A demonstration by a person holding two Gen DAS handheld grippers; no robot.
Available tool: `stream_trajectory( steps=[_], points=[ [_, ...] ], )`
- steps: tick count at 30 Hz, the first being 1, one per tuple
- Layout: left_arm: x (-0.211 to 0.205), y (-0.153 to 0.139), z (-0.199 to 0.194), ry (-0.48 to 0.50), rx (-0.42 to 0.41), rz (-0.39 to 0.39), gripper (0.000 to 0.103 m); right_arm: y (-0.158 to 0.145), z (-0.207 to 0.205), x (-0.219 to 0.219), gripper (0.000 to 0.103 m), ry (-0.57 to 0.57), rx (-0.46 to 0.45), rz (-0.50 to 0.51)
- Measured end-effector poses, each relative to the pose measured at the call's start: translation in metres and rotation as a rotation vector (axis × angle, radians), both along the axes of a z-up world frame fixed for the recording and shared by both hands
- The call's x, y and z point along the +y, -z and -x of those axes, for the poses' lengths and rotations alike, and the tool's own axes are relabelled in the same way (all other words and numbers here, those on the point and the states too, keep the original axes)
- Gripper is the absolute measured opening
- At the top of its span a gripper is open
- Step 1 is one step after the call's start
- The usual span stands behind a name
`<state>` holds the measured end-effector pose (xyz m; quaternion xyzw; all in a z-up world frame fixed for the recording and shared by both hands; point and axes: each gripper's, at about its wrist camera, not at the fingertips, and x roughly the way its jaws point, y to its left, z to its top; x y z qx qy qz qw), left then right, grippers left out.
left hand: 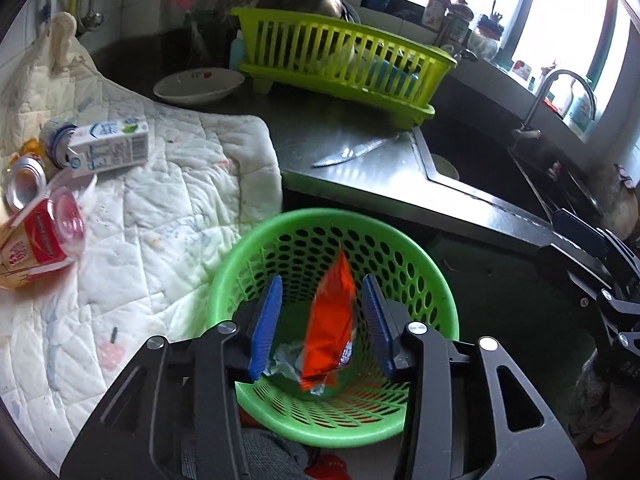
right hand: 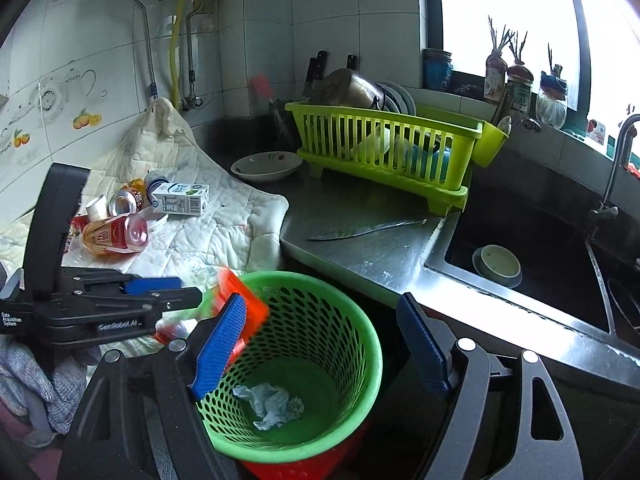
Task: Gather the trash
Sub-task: 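Carry the orange wrapper with the left tool and release it into the basket, then grasp the clear plastic cup with the left tool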
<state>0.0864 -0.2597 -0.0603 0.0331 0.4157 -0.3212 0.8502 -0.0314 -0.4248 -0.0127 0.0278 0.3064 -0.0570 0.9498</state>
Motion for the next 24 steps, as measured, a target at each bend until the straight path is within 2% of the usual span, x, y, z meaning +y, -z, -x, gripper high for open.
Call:
stream_trajectory(
  steps=[2, 5, 10, 15, 24],
  points=[
    [0.003, -0.003, 0.001, 0.002, 0.000, 0.003, 0.043, -0.002, -0.001, 0.002, 0.075, 0.000, 0.001, 0.012],
    [0.013, -0.007, 0.002, -0.015, -0.021, -0.004, 0.051, -0.003, 0.000, 0.006, 0.075, 0.005, -0.012, 0.006],
    [0.043, -0.013, 0.002, -0.052, -0.032, -0.013, 0.051, 0.002, 0.001, 0.021, 0.075, -0.004, -0.009, -0.034],
    [0.072, -0.018, 0.000, -0.095, -0.045, -0.012, 0.052, -0.001, 0.005, 0.041, 0.079, -0.011, -0.024, 0.004],
    [0.112, -0.023, 0.003, -0.130, -0.055, 0.027, 0.052, -0.018, 0.012, 0.047, 0.079, 0.046, -0.041, 0.034]
  ],
)
